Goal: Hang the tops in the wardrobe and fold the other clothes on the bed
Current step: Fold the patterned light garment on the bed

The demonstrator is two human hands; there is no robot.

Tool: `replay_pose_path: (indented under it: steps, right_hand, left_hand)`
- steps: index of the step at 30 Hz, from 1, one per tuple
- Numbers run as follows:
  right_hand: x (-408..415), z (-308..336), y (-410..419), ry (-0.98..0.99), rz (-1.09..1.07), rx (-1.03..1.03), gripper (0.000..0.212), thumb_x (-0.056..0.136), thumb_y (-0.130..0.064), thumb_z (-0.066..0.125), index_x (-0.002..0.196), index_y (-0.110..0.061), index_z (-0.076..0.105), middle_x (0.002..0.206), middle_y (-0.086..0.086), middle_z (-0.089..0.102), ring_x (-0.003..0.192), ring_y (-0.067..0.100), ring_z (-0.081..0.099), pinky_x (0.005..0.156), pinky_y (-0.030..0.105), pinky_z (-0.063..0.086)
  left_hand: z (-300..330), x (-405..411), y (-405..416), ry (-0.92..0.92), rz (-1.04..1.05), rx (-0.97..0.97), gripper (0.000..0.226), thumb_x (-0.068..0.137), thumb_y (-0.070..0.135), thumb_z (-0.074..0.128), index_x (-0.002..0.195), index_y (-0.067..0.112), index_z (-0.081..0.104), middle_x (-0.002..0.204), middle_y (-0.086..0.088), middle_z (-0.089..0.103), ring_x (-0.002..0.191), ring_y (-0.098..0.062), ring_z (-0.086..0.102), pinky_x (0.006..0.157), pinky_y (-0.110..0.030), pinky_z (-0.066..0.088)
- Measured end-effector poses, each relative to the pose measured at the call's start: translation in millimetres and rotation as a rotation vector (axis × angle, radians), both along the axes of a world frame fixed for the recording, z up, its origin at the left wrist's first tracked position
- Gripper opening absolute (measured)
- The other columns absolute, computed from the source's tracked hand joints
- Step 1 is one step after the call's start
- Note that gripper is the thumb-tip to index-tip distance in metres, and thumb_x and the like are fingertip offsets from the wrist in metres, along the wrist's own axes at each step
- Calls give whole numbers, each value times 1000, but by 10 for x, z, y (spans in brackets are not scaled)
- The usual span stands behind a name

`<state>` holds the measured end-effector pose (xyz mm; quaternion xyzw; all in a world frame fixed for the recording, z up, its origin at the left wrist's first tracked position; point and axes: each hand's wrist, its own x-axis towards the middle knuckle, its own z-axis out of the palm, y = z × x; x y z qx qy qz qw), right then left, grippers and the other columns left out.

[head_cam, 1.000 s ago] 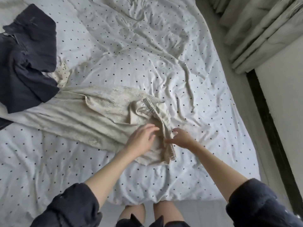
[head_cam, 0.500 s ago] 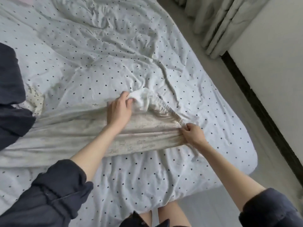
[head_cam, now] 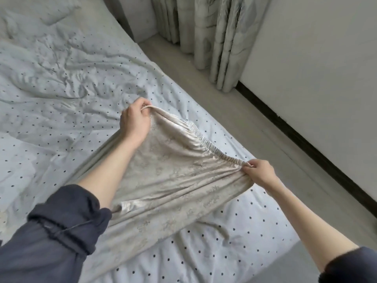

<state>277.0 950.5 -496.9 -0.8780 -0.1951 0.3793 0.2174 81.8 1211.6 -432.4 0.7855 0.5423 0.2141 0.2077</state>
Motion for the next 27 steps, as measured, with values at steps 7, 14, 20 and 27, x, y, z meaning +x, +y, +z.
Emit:
replay_pose_path:
  steps: [7, 14, 20, 27]
  right_hand:
    - [247, -466, 204, -25, 10, -199, 17, 82, -17, 54, 65, -15, 57, 73, 5, 60, 82, 29, 58, 70, 33, 45]
    - [99, -701, 721, -98, 258, -236, 40, 89, -44, 45, 124, -27, 53, 104, -5, 62, 104, 20, 55, 99, 45, 27]
    - [-139, -844, 1714, 72, 324, -54, 36, 94, -49, 38, 82, -21, 58, 85, 0, 64, 87, 26, 57, 94, 39, 36]
    - [-155, -860, 2264, 133, 83, 165, 11, 79, -24, 64, 84, -15, 67, 74, -2, 62, 82, 23, 60, 91, 41, 46]
  left_hand:
    - [-513, 306, 116, 59, -16, -93, 18, 93, 9, 48, 102, 15, 62, 103, -14, 66, 96, -35, 57, 69, -33, 36]
    - [-1131, 3, 166, 466, -120, -294, 37, 93, 21, 53, 130, 17, 45, 128, -9, 56, 118, -31, 49, 93, -43, 33]
    - [-1206, -596, 309, 558, -34, -191, 24, 94, 21, 51, 117, 16, 56, 117, -9, 60, 108, -29, 55, 90, -40, 33]
    - [-1009, -978, 515, 365, 108, -159, 17, 94, 24, 54, 100, 14, 67, 89, -15, 68, 86, -37, 59, 72, -41, 46]
